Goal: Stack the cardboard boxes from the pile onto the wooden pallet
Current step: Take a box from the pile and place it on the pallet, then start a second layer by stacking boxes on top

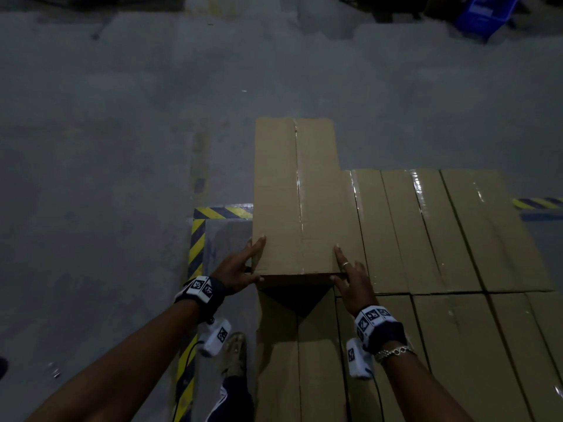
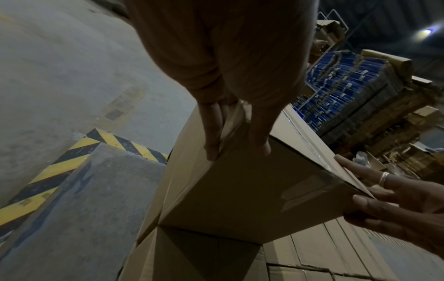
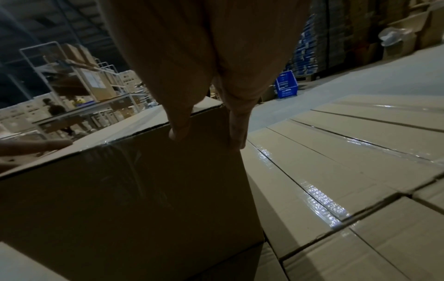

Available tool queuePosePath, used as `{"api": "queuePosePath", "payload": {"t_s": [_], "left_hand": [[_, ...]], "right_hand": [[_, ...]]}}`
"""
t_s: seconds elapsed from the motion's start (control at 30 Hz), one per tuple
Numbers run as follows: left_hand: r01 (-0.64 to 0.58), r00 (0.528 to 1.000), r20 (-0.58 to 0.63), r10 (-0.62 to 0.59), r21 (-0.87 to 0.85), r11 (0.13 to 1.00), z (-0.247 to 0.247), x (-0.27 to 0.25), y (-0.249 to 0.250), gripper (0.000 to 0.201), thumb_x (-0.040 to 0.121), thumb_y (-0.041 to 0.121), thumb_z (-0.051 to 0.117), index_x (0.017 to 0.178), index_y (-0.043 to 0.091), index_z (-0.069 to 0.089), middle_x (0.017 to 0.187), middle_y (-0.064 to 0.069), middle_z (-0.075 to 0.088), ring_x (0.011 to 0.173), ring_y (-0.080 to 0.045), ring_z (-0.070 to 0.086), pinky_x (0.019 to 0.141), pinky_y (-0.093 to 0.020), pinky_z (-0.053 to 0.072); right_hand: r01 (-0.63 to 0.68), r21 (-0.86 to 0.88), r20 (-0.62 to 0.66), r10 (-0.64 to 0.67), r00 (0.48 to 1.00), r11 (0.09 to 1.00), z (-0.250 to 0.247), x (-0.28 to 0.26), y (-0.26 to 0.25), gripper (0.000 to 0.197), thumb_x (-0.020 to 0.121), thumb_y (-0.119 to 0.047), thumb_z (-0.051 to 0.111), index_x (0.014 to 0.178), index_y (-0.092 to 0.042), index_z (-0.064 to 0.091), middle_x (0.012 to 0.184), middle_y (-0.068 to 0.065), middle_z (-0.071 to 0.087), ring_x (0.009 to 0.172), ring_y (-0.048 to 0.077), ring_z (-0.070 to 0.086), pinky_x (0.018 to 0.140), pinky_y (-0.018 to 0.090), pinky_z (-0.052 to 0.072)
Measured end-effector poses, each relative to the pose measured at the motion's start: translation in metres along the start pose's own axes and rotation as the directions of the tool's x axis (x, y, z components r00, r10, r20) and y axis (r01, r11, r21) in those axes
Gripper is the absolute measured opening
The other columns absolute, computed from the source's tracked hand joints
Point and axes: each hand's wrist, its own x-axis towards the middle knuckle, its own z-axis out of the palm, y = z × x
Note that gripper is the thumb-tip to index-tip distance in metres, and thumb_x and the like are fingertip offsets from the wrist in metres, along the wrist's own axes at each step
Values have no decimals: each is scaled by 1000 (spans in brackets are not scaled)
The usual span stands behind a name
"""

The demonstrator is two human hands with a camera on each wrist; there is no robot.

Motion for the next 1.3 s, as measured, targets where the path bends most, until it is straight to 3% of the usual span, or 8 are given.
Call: {"api": "queuePosePath", "payload": {"t_s": [0.17, 0.3, 0.43, 0.53, 0.67, 0.8, 1.07, 1.3], "left_hand": [[61, 997, -47, -62, -19, 998, 2, -11, 16, 108, 81, 13, 84, 161, 29, 13, 166, -2, 18, 154, -24, 12, 98, -35, 55], [217, 955, -231, -188, 106, 970, 11, -36, 56, 103, 78, 31, 86, 158, 16, 25, 162, -7, 32, 147, -29, 33, 103, -43, 51], [206, 936, -316, -156, 132, 970, 25, -70, 117, 81, 80, 40, 83, 148, 16, 46, 140, -7, 55, 101, -22, 67, 78, -26, 52], [155, 937, -329, -116, 94, 983, 46, -93, 167, 65, 81, 44, 80, 136, 20, 56, 120, 1, 65, 79, -8, 69, 63, -10, 47], [117, 962, -261, -87, 102, 988, 88, -136, 240, 49, 86, 52, 71, 126, 24, 63, 100, 14, 68, 79, 3, 66, 64, -10, 49], [60, 984, -174, -40, 112, 992, 133, -173, 318, 46, 86, 57, 69, 118, 24, 68, 104, 12, 71, 82, 3, 67, 67, -14, 52], [-142, 989, 50, 140, 22, 990, 201, -221, 402, 25, 87, 45, 75, 107, 31, 71, 99, 16, 72, 78, -1, 70, 63, -39, 62], [-291, 884, 324, 338, -184, 939, 233, -269, 437, 19, 88, 31, 76, 105, 24, 72, 100, 5, 73, 74, -15, 73, 56, -41, 61]], "right_hand": [[28, 17, 14, -28, 1000, 999, -5, -12, -3, 82, 96, -19, 67, 158, -41, 19, 163, 14, 18, 147, 35, 29, 109, 40, 40], [50, 23, -93, -48, 994, 998, -13, -30, 1, 77, 92, -29, 72, 157, -29, 30, 165, 10, 14, 144, 35, 35, 106, 44, 45], [159, 30, -85, -156, 984, 987, -25, -63, -3, 78, 92, -33, 71, 157, -31, 28, 164, 6, 16, 144, 29, 36, 109, 42, 43], [223, 68, -73, -218, 973, 972, -37, -96, 1, 76, 92, -36, 70, 156, -29, 31, 160, 4, 28, 140, 24, 41, 110, 40, 44], [259, 132, -102, -247, 964, 957, -71, -168, 29, 64, 93, -40, 68, 148, -17, 46, 144, 7, 50, 130, 21, 51, 103, 25, 40], [248, 153, -152, -225, 962, 957, -105, -254, 62, 82, 86, -79, 45, 135, -15, 60, 128, 6, 61, 116, 22, 60, 96, 34, 50], [40, 342, -316, 75, 946, 939, -120, -407, 109, 52, 90, -40, 73, 137, -23, 59, 124, -6, 59, 101, 12, 60, 82, 22, 48], [-144, 578, -489, 482, 727, 803, -97, -533, 139, 46, 91, -29, 74, 134, -19, 61, 117, -3, 59, 99, 18, 61, 81, 28, 50]]}}
